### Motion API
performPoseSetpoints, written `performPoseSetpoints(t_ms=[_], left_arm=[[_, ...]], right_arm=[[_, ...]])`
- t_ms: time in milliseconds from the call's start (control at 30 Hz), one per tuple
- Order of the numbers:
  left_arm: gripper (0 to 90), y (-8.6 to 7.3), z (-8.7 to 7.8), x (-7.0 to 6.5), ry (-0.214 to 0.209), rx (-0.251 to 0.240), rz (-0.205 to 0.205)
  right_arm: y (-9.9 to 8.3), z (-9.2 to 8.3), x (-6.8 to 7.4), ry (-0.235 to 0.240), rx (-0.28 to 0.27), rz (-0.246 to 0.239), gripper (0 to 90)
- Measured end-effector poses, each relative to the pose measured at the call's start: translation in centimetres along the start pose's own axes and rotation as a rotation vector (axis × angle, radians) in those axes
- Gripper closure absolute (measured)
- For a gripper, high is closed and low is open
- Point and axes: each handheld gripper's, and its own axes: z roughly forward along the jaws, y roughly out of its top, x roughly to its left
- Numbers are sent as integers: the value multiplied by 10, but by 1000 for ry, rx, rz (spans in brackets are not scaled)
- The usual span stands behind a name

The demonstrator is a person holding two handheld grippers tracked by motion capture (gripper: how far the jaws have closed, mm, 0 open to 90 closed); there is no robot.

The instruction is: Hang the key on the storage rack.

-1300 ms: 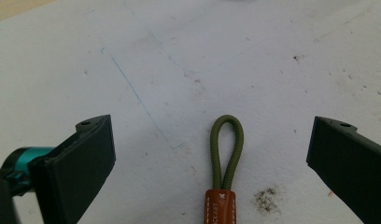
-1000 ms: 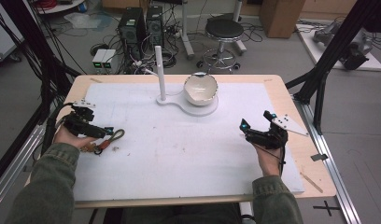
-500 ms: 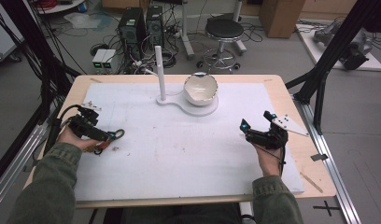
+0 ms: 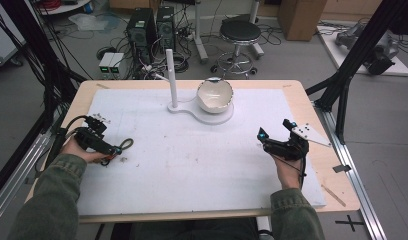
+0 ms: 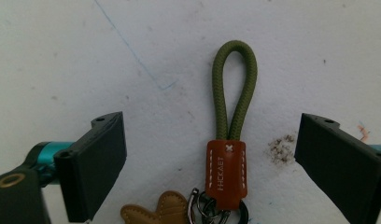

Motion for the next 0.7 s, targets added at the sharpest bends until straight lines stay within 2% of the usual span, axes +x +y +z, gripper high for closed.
performPoseSetpoints(t_ms=[167, 267, 367, 400, 533, 700], left_arm=[[158, -2, 1, 0, 5, 23, -3], [225, -4, 3, -2, 7, 38, 13], [262, -6, 5, -3, -8, 56, 29], [308, -6, 6, -3, -10, 59, 32], [372, -8, 7, -3, -26, 81, 33], [458, -10, 7, -3, -12, 91, 44]], right_arm=[[-1, 0, 0, 0, 6, -2, 6], [-1, 1, 0, -3, 5, -7, 6], [-1, 0, 0, -3, 3, -8, 6], [-1, 0, 0, -3, 4, -10, 6], [-1, 1, 0, -2, 4, -10, 6], [-1, 1, 0, -3, 2, -14, 6]])
